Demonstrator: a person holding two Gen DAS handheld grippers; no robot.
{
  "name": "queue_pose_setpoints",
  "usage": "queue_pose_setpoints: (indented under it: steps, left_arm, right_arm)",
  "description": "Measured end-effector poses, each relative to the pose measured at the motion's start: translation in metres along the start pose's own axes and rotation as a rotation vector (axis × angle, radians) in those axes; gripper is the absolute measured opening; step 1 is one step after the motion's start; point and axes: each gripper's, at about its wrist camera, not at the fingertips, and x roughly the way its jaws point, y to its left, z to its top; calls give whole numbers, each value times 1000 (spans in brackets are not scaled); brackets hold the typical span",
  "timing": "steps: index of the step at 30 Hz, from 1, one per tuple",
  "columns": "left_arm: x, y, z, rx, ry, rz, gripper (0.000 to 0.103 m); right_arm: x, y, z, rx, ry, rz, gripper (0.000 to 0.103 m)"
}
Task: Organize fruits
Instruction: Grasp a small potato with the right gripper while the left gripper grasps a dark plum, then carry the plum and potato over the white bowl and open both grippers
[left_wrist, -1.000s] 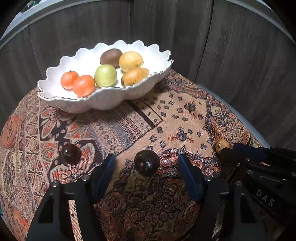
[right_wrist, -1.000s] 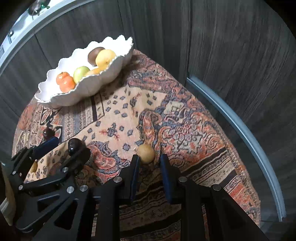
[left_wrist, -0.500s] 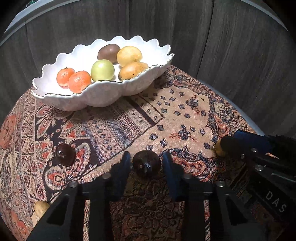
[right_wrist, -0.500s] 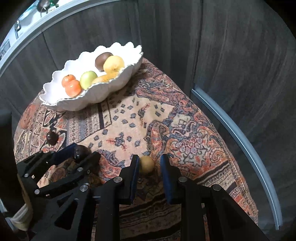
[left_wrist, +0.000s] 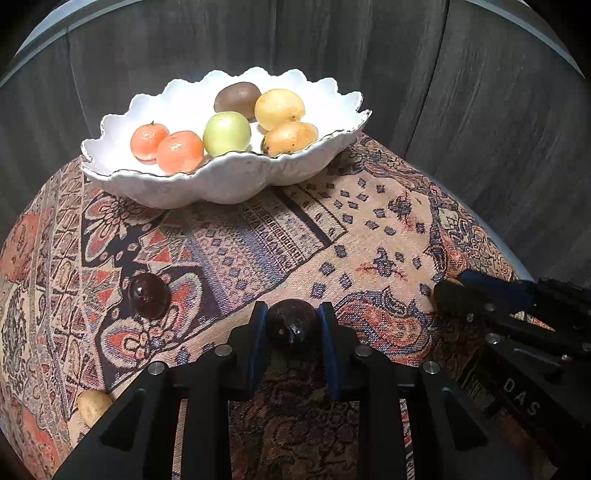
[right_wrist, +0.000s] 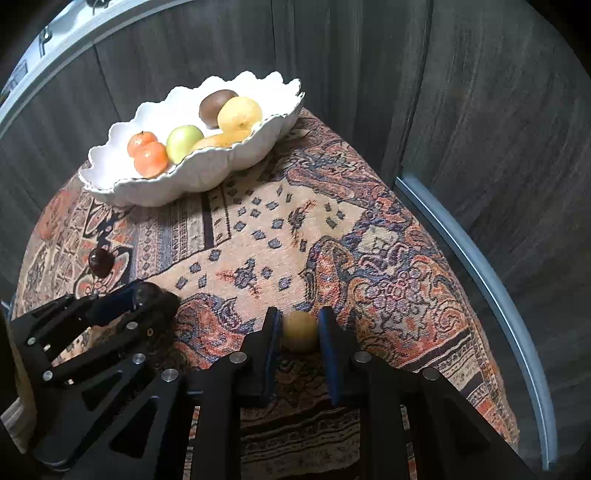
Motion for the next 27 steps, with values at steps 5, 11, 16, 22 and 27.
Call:
queue_pose_setpoints:
  steps: [5,11,16,22,27]
  left_arm:
    - [-2,4,-1,-16,3,3,28]
    - [-7,5,2,-19,-6,1,28]
    - [-19,10,6,-29,-23,2,28]
    - [-40,21,18,-44,-61,10,28]
    - [-56,27,33,-49,-94,20,28]
  right_arm:
    - [7,-2,-3,18,29,15,23]
    - [-1,0,-1,23,11,21,22]
    - [-14,8,5,11,-16,22,22]
    - [-30,18,20,-1,-54,22,22]
    - [-45,26,36,-12,-99,30,22]
